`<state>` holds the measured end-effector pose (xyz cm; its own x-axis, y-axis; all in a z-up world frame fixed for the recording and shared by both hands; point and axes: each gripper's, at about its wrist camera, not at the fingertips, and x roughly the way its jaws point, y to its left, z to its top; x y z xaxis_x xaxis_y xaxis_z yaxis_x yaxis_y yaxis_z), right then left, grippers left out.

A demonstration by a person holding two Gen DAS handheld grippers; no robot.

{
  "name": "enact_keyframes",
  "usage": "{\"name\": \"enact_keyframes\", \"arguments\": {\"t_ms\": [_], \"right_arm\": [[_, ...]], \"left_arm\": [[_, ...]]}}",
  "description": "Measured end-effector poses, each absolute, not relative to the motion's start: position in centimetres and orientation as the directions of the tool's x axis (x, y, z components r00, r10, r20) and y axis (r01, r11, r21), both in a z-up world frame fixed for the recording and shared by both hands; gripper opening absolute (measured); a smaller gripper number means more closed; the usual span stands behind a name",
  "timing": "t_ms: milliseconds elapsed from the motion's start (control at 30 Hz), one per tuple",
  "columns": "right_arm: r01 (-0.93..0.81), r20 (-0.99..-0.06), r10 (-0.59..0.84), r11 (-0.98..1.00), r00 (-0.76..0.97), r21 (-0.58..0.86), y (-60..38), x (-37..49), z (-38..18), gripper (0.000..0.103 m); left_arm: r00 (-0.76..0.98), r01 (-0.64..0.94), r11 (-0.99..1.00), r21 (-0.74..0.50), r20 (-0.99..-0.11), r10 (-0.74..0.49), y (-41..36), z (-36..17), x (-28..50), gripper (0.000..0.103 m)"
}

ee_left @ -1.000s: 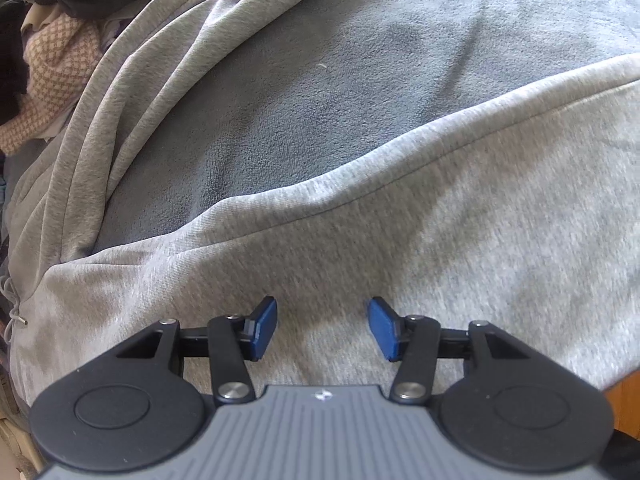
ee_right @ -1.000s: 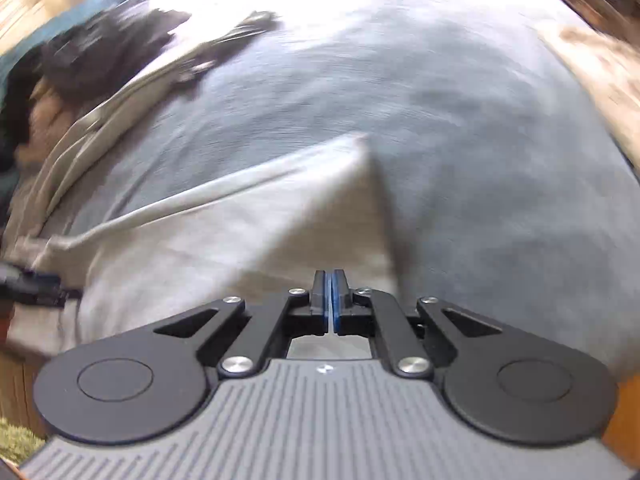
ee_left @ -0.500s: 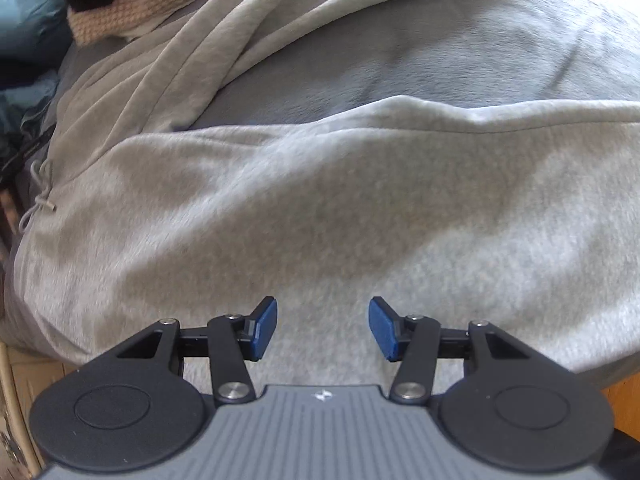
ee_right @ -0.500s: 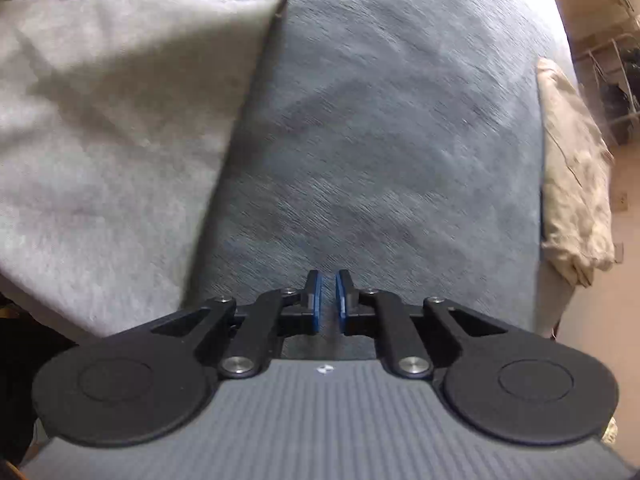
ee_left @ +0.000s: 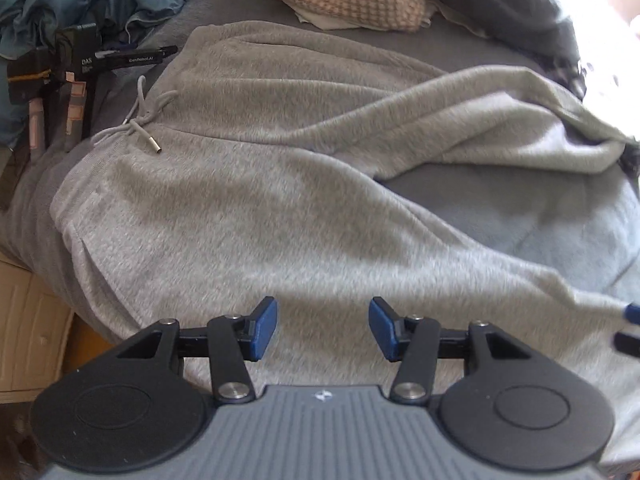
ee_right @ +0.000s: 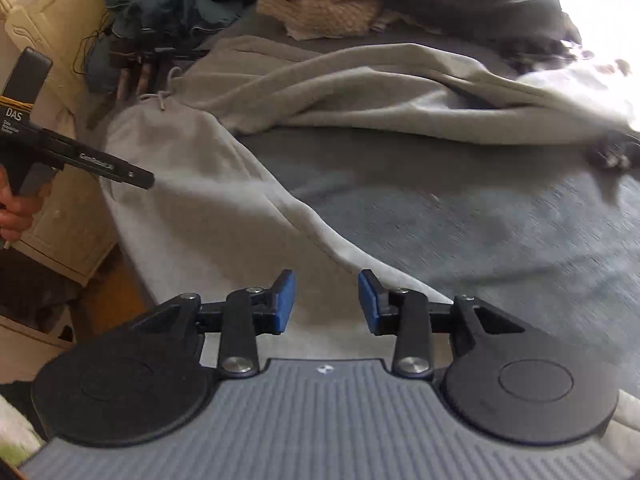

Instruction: Fold clothes

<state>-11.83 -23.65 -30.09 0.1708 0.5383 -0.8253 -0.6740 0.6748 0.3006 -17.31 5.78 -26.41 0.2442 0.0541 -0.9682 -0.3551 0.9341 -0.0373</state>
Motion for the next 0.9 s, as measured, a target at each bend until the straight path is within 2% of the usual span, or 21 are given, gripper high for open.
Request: {"name": "enact_keyframes", "arguments": {"t_ms": [133,267,467,533,567,633,667,700,833,900], "right_arm": [[-0.633,-0.797,0.587,0.672,0.139,0.384,-16.6,-8.4,-30.2,0.044],[-0.605,-0.819,0.567,0.684,0.089,0.408,-11.6,-5.7,-32.5,0.045],[-0.627,-0.889,0.455,0.707,0.049,0.327,-7.7,-4.8,-35.5,0.045],[-0.639,-0.904,0.424,0.709,0.046,0.3,-6.9,-5.0,-36.3,0.045],[-0.652,-0.913,0.404,0.705,0.047,0.279,-6.5,-5.3,-36.6,0.044],[-0.678,-0.93,0.364,0.696,0.05,0.236,-5.6,-5.9,-37.3,0.029],[-0.71,-0.935,0.348,0.675,0.066,0.201,-5.1,-6.4,-37.1,0.012],[-0.733,-0.938,0.332,0.661,0.097,0.159,-4.7,-6.8,-36.7,0.003],[-0.738,-0.902,0.313,0.675,0.299,-0.011,-4.1,-8.1,-34.6,0.002],[-0.726,-0.891,0.237,0.674,0.386,-0.135,-3.8,-8.2,-35.8,0.003]], "left_arm": [[0.241,-0.422,0.879,-0.222,-0.962,-0.128,10.8,-28.3,-11.8,0.054],[0.182,-0.431,0.851,-0.301,-0.952,-0.244,12.4,-31.2,-7.5,0.054],[0.046,-0.396,0.883,-0.253,-0.966,-0.256,11.8,-34.9,-4.1,0.048],[0.02,-0.392,0.891,-0.23,-0.97,-0.242,11.6,-35.6,-3.8,0.042],[0.012,-0.392,0.893,-0.22,-0.972,-0.234,11.6,-35.8,-3.8,0.035],[0.0,-0.389,0.898,-0.206,-0.975,-0.223,11.5,-36.1,-3.7,0.031],[-0.001,-0.385,0.9,-0.207,-0.974,-0.225,11.4,-36.2,-3.7,0.03],[-0.002,-0.38,0.901,-0.209,-0.974,-0.227,11.4,-36.2,-3.7,0.029],[0.014,-0.367,0.902,-0.228,-0.971,-0.24,11.5,-36.0,-3.9,0.029],[0.011,-0.355,0.908,-0.223,-0.972,-0.235,11.3,-36.3,-4.0,0.031]]}}
